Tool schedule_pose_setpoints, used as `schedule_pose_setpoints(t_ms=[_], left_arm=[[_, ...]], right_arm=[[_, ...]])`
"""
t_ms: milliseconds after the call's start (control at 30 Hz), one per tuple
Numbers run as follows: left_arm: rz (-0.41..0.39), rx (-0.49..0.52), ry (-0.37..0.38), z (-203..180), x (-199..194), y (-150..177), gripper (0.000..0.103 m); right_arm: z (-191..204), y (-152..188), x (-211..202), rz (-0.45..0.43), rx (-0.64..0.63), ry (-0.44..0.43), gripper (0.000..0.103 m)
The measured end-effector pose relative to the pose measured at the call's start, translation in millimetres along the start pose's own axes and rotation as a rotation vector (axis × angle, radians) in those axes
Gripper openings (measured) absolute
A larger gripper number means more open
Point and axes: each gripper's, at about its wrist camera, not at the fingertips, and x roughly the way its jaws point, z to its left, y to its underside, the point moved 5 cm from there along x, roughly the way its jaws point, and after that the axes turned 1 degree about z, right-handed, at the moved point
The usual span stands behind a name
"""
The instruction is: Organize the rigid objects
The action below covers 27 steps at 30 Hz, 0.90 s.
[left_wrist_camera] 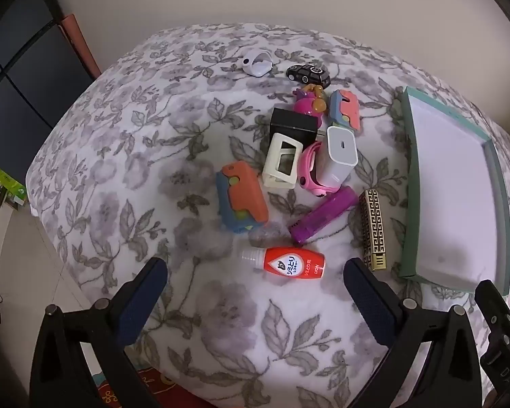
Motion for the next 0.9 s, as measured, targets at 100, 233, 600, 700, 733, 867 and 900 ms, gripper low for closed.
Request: schedule_pose_setpoints(t_ms=[100, 233, 600, 700, 733, 867, 900], left_arm=[[-0.001, 0.003, 0.007, -0.7, -0.3, -0.8, 0.103], [-0.019, -0.017, -0.006, 6.4, -4.6, -5.2, 0.103], [-0.013, -0.027, -0.034, 2.3, -0.5, -0.6, 0.103], [-0.009, -0.029, -0.036, 2.9, 0.1, -0.3, 0.103], [-0.007, -0.03, -0.035, 4.1, 0.8, -0.2, 0.103], [-0.002, -0.035, -0.035, 4.9, 1.7, 0.3, 0.103], [-0.001, -0.036, -0.036, 5.1, 2.0, 0.4, 0.103]], right_arm=[[0.1, 0.1, -0.4, 0.0, 0.001, -0.002, 0.103], [0.1, -0.2, -0.8, -0.003, 0.002, 0.003, 0.103], [-0.4, -1.8, 0.3, -0.005, 0.005, 0.003, 0.103], [-3.0, -0.6, 0.4, -0.005, 0.006, 0.001, 0.103], [-2.9, -0.6, 0.5, -0.005, 0.006, 0.002, 0.103], [-1.6, -0.6, 0.3, -0.007, 0.003, 0.003, 0.103], [-1.5, -0.7, 0.3, -0.006, 0.002, 0.003, 0.103]])
